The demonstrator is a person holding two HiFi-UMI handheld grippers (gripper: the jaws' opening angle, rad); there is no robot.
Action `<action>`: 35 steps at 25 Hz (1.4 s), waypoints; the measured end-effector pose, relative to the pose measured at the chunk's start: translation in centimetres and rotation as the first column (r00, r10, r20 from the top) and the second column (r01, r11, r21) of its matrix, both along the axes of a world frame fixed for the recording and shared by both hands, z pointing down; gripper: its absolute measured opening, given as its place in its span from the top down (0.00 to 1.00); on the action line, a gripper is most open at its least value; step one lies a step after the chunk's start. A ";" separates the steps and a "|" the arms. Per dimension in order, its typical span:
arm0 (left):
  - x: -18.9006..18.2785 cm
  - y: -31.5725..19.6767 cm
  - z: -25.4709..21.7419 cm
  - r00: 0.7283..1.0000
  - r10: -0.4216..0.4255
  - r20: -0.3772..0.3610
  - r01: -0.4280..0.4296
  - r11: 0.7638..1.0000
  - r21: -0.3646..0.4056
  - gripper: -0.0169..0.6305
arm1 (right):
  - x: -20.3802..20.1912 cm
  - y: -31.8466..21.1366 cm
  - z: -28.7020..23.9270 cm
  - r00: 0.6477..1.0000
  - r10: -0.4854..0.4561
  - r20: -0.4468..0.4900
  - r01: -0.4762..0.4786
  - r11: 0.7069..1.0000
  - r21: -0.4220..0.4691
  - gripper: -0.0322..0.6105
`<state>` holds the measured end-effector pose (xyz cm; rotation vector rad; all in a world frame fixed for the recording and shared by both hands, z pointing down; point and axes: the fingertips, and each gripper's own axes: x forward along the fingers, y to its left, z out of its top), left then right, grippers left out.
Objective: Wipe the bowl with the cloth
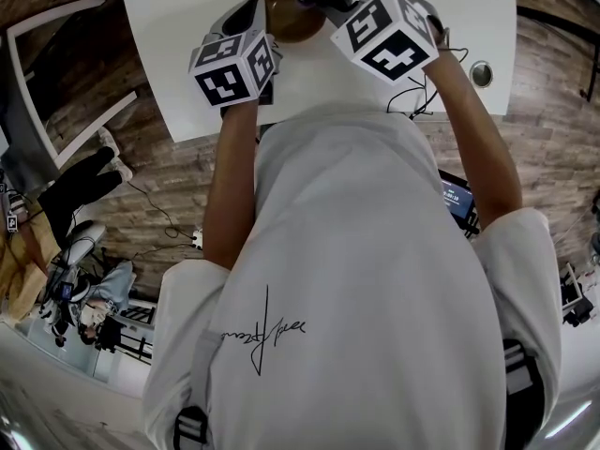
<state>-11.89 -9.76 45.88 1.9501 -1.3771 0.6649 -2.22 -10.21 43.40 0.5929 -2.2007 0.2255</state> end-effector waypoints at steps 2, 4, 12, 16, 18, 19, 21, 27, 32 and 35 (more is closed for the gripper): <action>0.1 0.0 0.1 1.000 -0.003 0.000 0.003 1.000 -0.001 0.95 | 0.2 0.2 0.3 1.000 0.010 0.001 -0.010 1.000 -0.006 0.67; 0.1 -0.1 0.1 1.000 -0.004 0.001 0.004 1.000 0.000 0.95 | 0.4 0.3 0.5 1.000 0.011 -0.001 -0.011 1.000 -0.004 0.67; 0.7 -0.2 -0.5 1.000 -0.011 0.000 0.011 1.000 0.007 0.95 | 1.3 1.2 -0.2 0.999 0.000 -0.038 0.001 1.000 0.011 0.67; 0.8 0.0 -0.5 1.000 -0.016 -0.009 0.016 1.000 0.007 0.95 | 1.7 1.7 -0.3 0.999 0.015 -0.038 -0.015 1.000 -0.002 0.67; 0.9 0.0 -0.5 1.000 -0.018 -0.008 0.018 1.000 0.009 0.95 | 1.9 2.1 -0.4 0.999 0.027 -0.041 -0.028 1.000 -0.009 0.67; 0.9 -0.1 -0.5 1.000 -0.019 -0.009 0.019 1.000 0.009 0.95 | 2.1 2.2 -0.4 0.998 0.032 -0.047 -0.032 0.999 -0.013 0.67; 0.8 -0.3 -0.4 1.000 -0.018 -0.012 0.018 1.000 0.009 0.95 | 2.1 2.4 -0.3 0.997 0.039 -0.060 -0.040 0.999 -0.021 0.67; 0.7 -0.2 -0.4 1.000 -0.023 -0.016 0.023 1.000 0.011 0.95 | 2.3 3.8 -0.3 0.997 0.055 -0.062 -0.058 0.997 -0.046 0.67; 0.6 -0.2 -0.5 0.999 -0.037 -0.024 0.037 0.999 0.011 0.91 | 2.5 4.3 -0.4 0.996 0.081 -0.038 -0.084 0.993 -0.077 0.67; 0.3 -0.2 -0.7 0.998 -0.048 -0.029 0.048 0.999 0.022 0.91 | 2.4 4.5 -0.4 0.996 0.082 -0.037 -0.085 0.993 -0.080 0.67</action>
